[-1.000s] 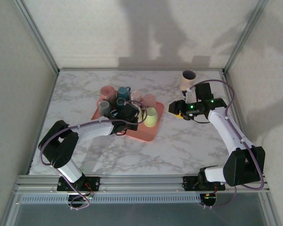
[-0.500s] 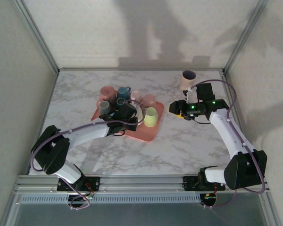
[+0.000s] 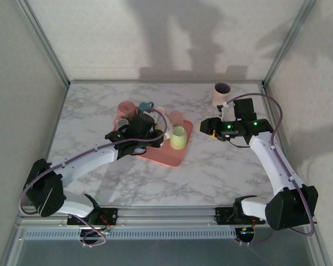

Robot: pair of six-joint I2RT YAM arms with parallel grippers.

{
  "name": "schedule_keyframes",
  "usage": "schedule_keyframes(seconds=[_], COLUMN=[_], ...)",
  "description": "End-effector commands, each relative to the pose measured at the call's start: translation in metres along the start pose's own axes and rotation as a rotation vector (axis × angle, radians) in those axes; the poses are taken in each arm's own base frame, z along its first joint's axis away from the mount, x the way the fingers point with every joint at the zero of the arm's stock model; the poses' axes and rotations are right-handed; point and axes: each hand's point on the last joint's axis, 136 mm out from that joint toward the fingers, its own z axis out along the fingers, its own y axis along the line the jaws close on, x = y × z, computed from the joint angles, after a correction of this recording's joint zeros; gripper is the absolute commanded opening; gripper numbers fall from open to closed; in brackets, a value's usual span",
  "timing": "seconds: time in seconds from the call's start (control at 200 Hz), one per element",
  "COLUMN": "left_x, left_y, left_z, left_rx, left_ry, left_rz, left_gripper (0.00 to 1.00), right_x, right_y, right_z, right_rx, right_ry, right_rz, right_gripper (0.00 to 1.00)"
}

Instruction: Turn the mug right side up

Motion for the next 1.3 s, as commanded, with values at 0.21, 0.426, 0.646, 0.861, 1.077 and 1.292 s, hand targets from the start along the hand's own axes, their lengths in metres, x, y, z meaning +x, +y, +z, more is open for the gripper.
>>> schedule_keyframes(seconds=[0.21,0.426,0.646,0.861,1.077,1.292], left_x=[-0.088,-0.108,-0.124,-0.14,-0.152,-0.15], left_y=[-0.076,-0.087,-0.092,-0.103,-0.108,-0.107], left_z=[-0.071,-0.087,-0.098,-0.119,-0.146,-0.16], left_rx=[0.292,0.361,0.452,0.581,0.731,0.879], left_ry=[-0.25,-0.308,-0.35,-0.436,-0.558,-0.628], left_rz=[-0.043,-0.079,-0.147,-0.188,-0.247,-0.331], left_gripper=[0.0,0.0,0.0,0.0,0.0,0.0], right_x=[0.002,0.0,-0.004,-0.009,-0.015,-0.023], right_y=[0.029,0.044,0.058,0.068,0.087,0.102], right_z=[-0.015,-0.024,-0.027,-0.023,-0.028,-0.035], right_rx=[-0.115,-0.174,-0.256,-0.363,-0.51,-0.602], right_ry=[-0.027,-0.045,-0.052,-0.052,-0.085,-0.121], right_rz=[-0.016,-0.024,-0.013,0.025,0.007,-0.026], right_gripper=[0.56,0.56,0.57,0.57,0.58,0.58])
